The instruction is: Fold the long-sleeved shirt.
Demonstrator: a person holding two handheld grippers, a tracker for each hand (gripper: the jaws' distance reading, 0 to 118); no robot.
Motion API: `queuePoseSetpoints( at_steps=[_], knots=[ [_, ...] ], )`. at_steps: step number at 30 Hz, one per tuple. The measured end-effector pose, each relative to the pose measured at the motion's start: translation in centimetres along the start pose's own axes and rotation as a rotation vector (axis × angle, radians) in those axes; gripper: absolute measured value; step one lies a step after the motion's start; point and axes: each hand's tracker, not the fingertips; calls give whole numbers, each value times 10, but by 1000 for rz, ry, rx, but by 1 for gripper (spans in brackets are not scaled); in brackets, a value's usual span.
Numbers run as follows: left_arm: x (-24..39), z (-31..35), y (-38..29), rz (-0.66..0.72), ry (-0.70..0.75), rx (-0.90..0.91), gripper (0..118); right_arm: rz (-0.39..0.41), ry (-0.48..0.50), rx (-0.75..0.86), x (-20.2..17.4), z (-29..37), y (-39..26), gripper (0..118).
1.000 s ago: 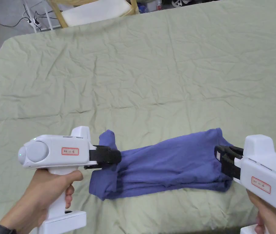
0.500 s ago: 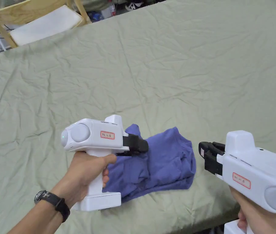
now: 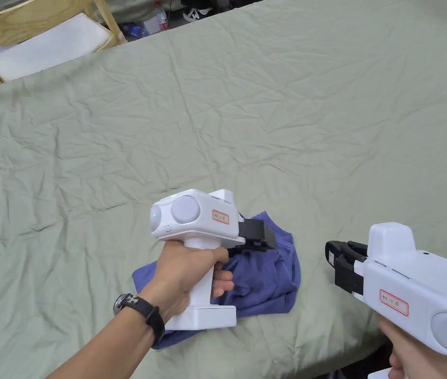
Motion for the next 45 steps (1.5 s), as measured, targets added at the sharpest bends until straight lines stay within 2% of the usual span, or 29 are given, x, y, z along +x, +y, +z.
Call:
queuePoseSetpoints(
  at_steps=[7, 10, 13, 16, 20, 24, 27, 32, 37, 39, 42, 45],
  knots=[
    [25, -3, 1, -26, -59, 14, 61, -20, -18, 12, 7, 3, 2, 1],
    [25, 11, -5, 14, -97, 76, 61, -11, -23, 14, 5, 6, 2, 1],
    [28, 39, -12, -51, -89, 162, 58, -4, -23, 15, 3, 7, 3, 1],
    [32, 74, -27, -167, -18, 296, 44, 1, -24, 15, 0, 8, 3, 1],
    [25, 108, -50, -248, 111, 433, 11, 7, -24, 9, -5, 8, 1, 1],
    [10, 115, -75, -291, 159, 456, 2, 8, -23, 4, -9, 9, -2, 1],
    [-2, 99, -89, -289, 192, 401, 0, 6, -26, 0, -10, 8, -5, 1],
    [-15, 50, -91, -255, 161, 310, 0, 11, -33, -19, -8, 6, -7, 1],
    [0, -4, -81, -316, 143, 194, 0, 6, -43, -26, -2, 6, -5, 1],
    [12, -14, -82, -325, 184, 209, 0, 1, -53, -24, 0, 7, -5, 1],
    [25, -19, -75, -312, 161, 227, 0, -5, -64, -21, 3, 9, -4, 1],
    [49, -28, -79, -387, 191, 232, 0, -5, -67, -31, 5, 6, -4, 1]
  ],
)
